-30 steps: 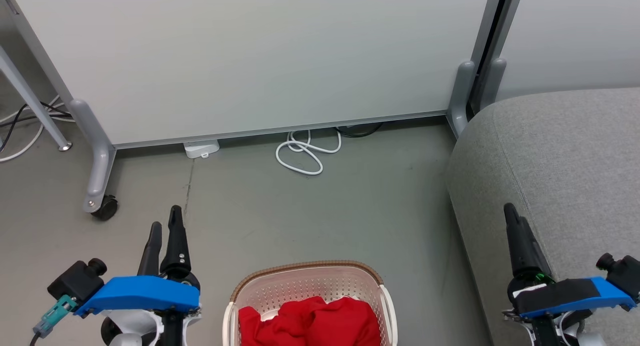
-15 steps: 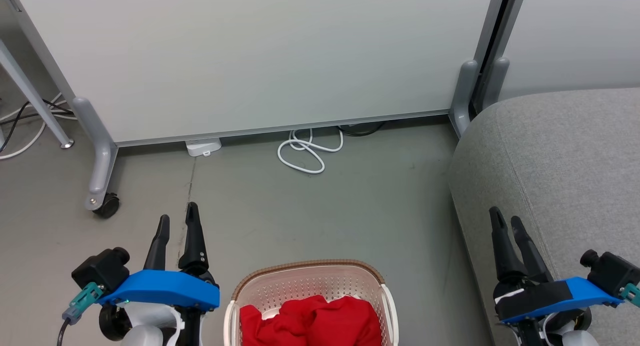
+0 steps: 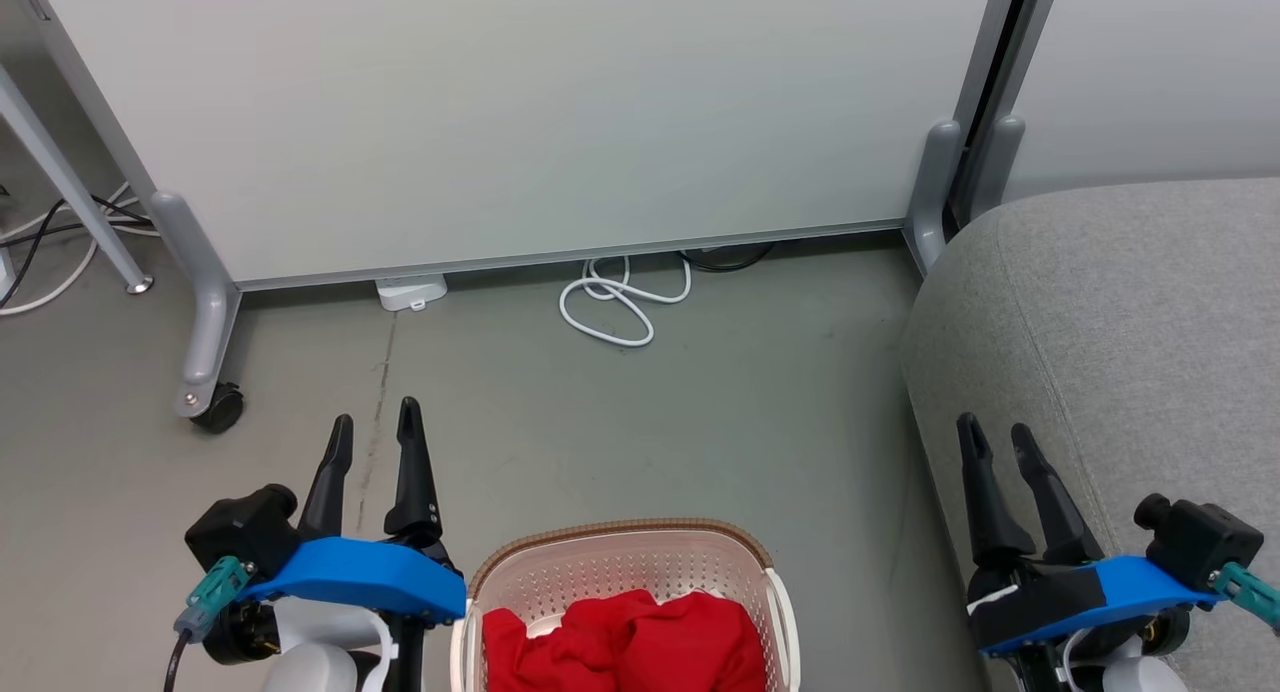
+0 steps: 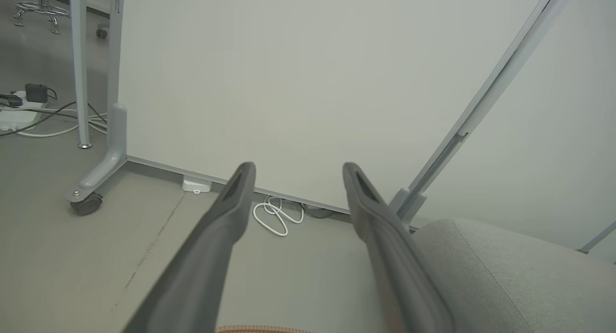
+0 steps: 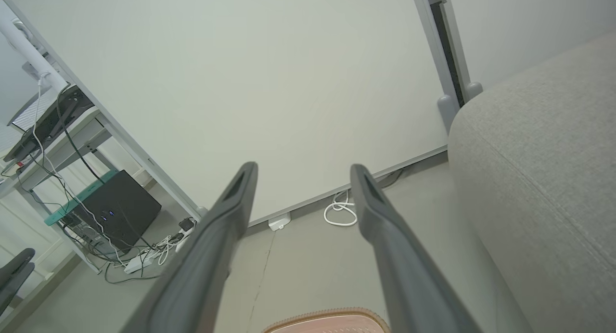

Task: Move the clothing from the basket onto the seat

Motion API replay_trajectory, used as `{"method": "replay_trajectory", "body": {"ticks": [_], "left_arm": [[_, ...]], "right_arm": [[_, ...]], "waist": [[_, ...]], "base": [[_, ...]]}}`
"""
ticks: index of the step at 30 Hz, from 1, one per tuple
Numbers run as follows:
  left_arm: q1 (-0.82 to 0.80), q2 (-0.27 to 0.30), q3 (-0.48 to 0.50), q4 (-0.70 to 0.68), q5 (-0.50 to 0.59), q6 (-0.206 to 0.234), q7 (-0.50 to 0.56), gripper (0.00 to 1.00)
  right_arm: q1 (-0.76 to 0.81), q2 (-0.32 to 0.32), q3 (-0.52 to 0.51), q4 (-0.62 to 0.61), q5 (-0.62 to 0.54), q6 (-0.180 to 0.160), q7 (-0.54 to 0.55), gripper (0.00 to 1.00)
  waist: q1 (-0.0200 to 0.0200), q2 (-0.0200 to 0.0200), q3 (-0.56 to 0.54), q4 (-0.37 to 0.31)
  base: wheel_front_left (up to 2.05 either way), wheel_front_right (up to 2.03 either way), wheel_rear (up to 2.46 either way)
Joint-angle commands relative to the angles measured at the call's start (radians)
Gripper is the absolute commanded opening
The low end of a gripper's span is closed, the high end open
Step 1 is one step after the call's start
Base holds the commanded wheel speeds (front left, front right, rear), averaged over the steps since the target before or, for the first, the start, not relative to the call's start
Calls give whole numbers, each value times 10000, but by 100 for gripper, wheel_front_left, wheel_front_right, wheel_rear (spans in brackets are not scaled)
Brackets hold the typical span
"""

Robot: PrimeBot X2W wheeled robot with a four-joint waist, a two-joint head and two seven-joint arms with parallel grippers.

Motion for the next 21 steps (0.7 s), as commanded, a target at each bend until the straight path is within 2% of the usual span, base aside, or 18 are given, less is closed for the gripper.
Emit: {"method": "replay_trajectory", "body": {"ticks": [1, 21], "left_arm": [[-290, 80, -79, -62, 313, 66, -106, 100], [-390, 102, -432, -53, 2127, 274, -559, 100]], "right_arm": [[-220, -71, 41, -96, -314, 17, -107, 100], [-240, -79, 302, -139, -2127, 21, -559, 100]], "waist": [[0, 0, 0, 7], [0, 0, 54, 57]], "base": [[0, 0, 0], [0, 0, 0]]}}
